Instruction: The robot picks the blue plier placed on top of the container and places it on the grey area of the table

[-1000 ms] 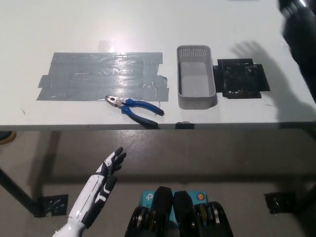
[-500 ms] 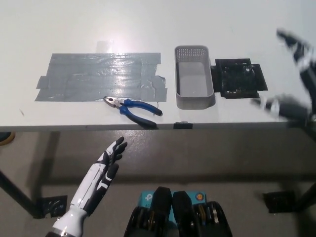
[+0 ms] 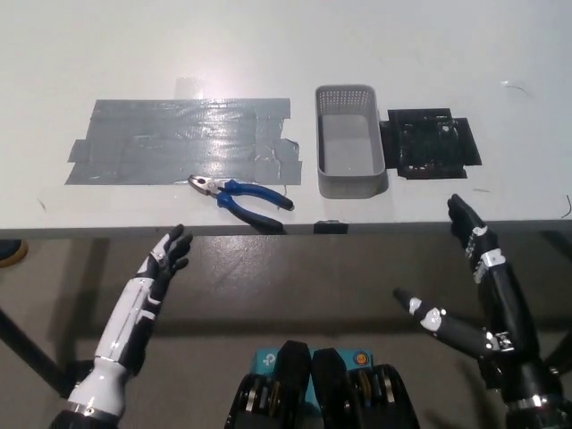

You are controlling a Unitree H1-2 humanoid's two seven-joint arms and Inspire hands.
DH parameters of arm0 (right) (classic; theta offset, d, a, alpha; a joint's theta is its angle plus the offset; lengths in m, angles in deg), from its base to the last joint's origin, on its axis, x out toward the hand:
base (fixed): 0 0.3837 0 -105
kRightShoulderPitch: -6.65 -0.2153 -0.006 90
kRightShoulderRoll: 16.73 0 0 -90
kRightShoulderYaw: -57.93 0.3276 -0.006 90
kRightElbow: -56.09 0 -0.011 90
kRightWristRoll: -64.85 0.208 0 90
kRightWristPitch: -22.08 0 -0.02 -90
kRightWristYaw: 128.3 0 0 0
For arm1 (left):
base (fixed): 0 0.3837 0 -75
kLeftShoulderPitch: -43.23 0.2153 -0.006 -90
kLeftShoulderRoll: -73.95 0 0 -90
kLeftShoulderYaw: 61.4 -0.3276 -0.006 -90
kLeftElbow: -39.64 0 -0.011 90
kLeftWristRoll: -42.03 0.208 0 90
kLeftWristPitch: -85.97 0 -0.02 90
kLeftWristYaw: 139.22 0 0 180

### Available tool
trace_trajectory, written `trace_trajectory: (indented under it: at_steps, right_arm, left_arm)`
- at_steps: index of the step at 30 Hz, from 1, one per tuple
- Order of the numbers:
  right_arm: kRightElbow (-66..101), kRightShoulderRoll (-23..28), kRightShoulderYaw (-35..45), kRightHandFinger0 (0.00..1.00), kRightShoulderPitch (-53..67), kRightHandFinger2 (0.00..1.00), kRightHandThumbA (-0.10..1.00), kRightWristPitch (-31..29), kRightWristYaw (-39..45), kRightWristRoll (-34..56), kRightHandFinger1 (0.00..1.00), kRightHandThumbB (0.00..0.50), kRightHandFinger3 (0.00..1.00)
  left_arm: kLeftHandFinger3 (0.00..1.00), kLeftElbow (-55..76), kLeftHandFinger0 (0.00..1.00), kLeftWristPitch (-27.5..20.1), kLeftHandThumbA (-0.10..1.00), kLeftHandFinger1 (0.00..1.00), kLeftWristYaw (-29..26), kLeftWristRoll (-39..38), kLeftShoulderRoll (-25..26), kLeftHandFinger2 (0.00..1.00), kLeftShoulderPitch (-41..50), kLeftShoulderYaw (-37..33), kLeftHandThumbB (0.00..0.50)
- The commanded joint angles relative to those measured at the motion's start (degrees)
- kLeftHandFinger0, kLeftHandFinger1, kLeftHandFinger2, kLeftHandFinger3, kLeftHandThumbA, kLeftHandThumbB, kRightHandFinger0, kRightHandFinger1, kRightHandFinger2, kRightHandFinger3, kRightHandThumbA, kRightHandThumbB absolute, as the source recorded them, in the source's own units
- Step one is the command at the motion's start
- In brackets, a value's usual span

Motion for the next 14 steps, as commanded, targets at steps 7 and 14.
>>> trace_trajectory:
  at_steps: [7, 14]
  right_arm:
    - [-4.6, -0.5, 3.5, 1.00, -1.4, 1.00, 0.84, -4.4, 2.4, 7.5, 1.00, 0.135, 1.00]
    - [-4.8, -0.3, 3.0, 1.00, -0.3, 1.00, 0.83, -4.8, 2.8, 6.3, 1.00, 0.128, 1.00]
  left_arm:
    - [1.00, 1.9, 1.00, -0.4, 1.00, 1.00, -0.5, -2.0, -0.5, 1.00, -1.3, 1.8, 0.065]
    - [1.00, 2.3, 1.00, -0.8, 1.00, 1.00, -0.5, -1.9, -0.4, 1.00, -0.4, 1.8, 0.057]
